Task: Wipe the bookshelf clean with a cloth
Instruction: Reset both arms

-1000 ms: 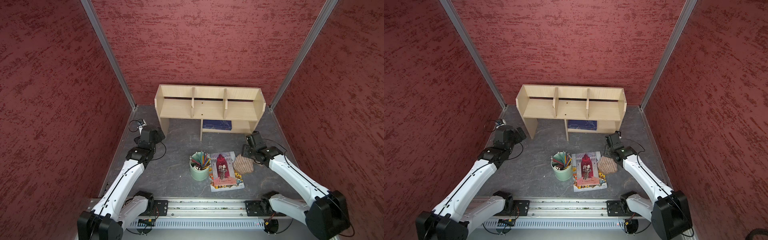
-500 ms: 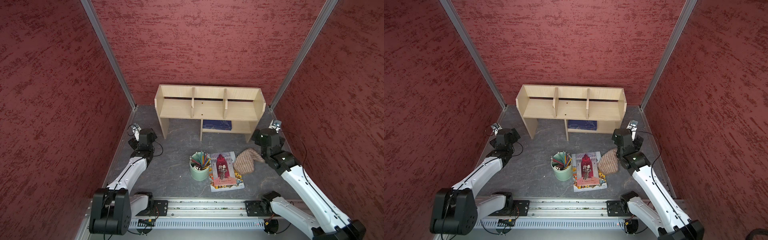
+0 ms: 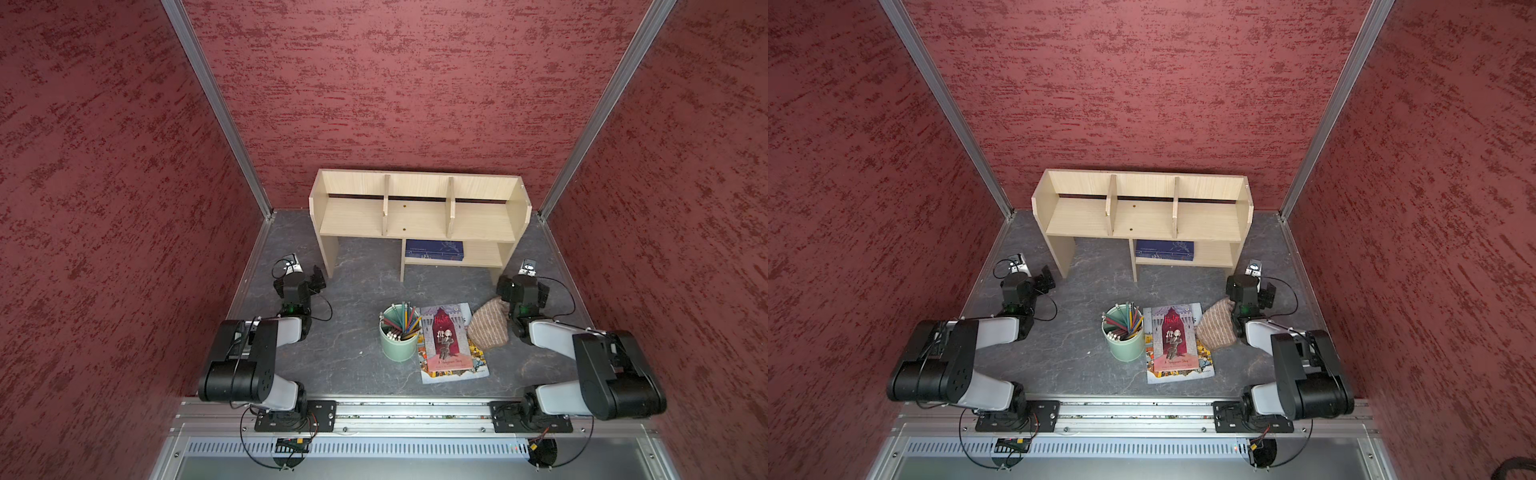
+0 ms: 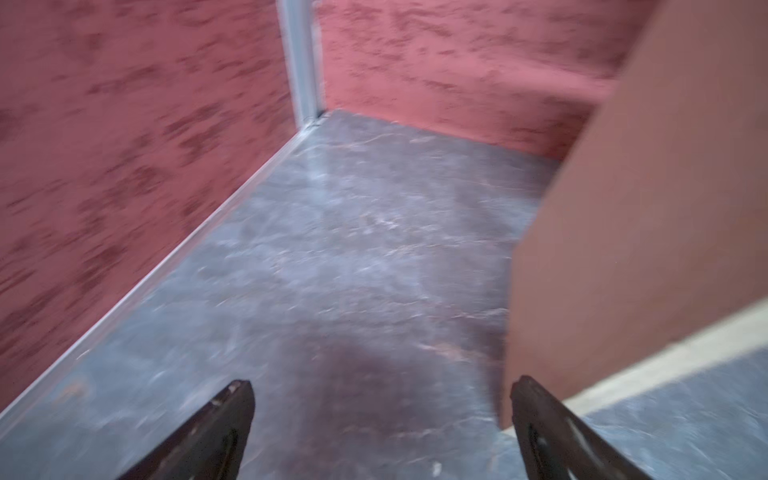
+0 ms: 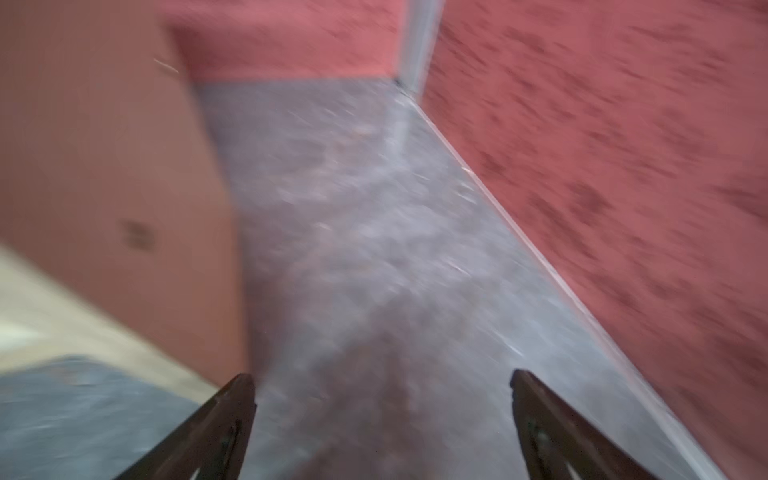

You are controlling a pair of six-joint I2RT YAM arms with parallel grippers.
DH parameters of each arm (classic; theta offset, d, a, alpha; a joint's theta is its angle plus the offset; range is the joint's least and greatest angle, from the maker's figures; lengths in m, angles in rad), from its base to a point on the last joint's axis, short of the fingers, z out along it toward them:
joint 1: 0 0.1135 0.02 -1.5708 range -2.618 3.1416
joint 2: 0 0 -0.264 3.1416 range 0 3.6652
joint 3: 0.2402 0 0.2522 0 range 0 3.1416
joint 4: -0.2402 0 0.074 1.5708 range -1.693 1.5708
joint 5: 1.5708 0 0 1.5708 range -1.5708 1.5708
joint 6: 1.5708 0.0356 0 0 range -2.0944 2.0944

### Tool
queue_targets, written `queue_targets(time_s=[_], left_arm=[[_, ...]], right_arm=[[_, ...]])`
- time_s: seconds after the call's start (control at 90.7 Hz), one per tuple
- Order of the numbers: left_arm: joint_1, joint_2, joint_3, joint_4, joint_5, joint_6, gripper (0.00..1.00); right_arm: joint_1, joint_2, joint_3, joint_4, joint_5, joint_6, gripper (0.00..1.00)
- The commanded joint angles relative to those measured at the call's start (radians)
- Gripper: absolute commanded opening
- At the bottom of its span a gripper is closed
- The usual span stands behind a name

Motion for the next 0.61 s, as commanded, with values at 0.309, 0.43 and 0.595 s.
queue_targets(time_s=[0.309, 0.43, 0.595], left_arm=[[-0.006, 0.040, -0.031, 0.178, 0.100, 0.064, 1.00], [-0.005, 0.035, -0.030, 0.168, 0.101, 0.062, 1.00], [-0.005, 0.036, -0.031, 0.172, 0.099, 0.062, 1.00]], right_arm=[[-0.033, 0.091, -0.021, 0.318, -0.276, -0.048, 0.98], [-0.033, 0.092, -0.022, 0.318, -0.276, -0.048, 0.98], [-0.033, 0.091, -0.020, 0.315, -0.277, -0.050, 0.98]])
